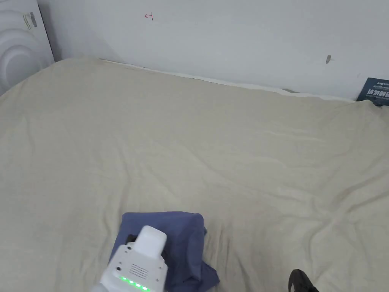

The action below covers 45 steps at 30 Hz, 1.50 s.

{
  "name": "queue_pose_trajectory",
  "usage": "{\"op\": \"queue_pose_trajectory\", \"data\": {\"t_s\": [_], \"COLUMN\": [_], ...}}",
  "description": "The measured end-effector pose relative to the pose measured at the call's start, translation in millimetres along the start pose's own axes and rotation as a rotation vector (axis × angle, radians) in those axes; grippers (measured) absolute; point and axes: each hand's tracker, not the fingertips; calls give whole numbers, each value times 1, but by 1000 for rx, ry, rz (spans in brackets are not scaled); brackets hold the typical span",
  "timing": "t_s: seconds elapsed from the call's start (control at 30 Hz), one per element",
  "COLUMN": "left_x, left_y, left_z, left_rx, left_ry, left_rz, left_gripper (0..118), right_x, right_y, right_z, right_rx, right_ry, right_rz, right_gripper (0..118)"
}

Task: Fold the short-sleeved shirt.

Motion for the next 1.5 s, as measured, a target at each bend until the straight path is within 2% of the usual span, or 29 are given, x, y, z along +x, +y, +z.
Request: {"op": "queue_pose_trajectory", "data": {"t_s": [0.07,0.13,0.27,0.37,0.4,0.47,0.5,0.57,0.6,0.73,0.8,0.87,0.97,1.03,1.07,1.1,1.13,1.17,1.2,1.23,1.27,1.3,1.33,1.37,1.4,1.47,1.5], "left_x": [30,49,96,115,115,97,88,69,50,-42,-87,-132,-180,-197,-205,-202,-205,-207,-207,-211,-211,-209,-206,-198,-190,-176,-174], "left_y": [-2,5,12,14,18,24,26,29,30,23,10,-10,-41,-50,-56,-45,-46,-46,-44,-49,-49,-49,-49,-44,-46,-43,-37], "left_z": [-1,-1,-6,-15,-10,1,9,33,46,82,86,70,56,48,43,45,40,36,33,26,20,13,4,2,-4,-26,-32], "left_rx": [29,46,72,-10,23,24,27,89,115,152,138,74,35,-19,-16,-22,-30,-58,-68,-77,-98,-133,-155,-70,-147,-222,-236], "left_ry": [74,105,-18,-131,-103,-333,-387,-322,-352,-375,-399,-491,-523,-549,-611,-676,-714,-672,-647,-648,-649,-674,-722,-724,-731,-684,-660], "left_rz": [-82,-75,-126,-53,-66,67,138,134,173,421,555,700,792,808,858,904,949,955,942,931,916,900,893,898,904,868,848], "left_gripper": [3,3,3,3,3,3,3,3,3,3,3,3,3,4,4,4,7,15,32,74,106,118,118,118,118,118,118], "right_x": [6,11,19,20,19,16,13,8,4,-12,-19,-19,-13,-7,-7,-8,-8,-7,-6,-4,-7,-7,-7,-4,-3,-2,-1], "right_y": [2,2,1,2,3,3,1,2,3,8,8,5,-11,-34,-52,-68,-80,-88,-93,-98,-102,-106,-112,-114,-114,-114,-117], "right_z": [1,3,6,12,14,16,15,9,6,-14,-32,-59,-126,-175,-200,-219,-238,-254,-266,-278,-284,-289,-293,-294,-293,-294,-294], "right_rx": [2,6,-11,-28,-30,-26,-24,-35,-42,-75,-120,-161,-360,-561,-615,-633,-666,-722,-764,-816,-894,-951,-985,-978,-974,-956,-951], "right_ry": [-14,-30,-47,-52,-44,-46,-42,-23,-1,177,307,445,730,959,1088,1147,1095,988,926,881,836,826,885,908,891,880,881], "right_rz": [-5,-2,-5,10,17,38,40,28,23,26,20,-90,-369,-621,-748,-837,-877,-871,-850,-806,-762,-729,-774,-854,-867,-801,-800], "right_gripper": [0,0,0,0,0,0,0,0,0,0,0,0,0,0,0,0,0,0,0,0,0,0,0,0,1,1,1]}}
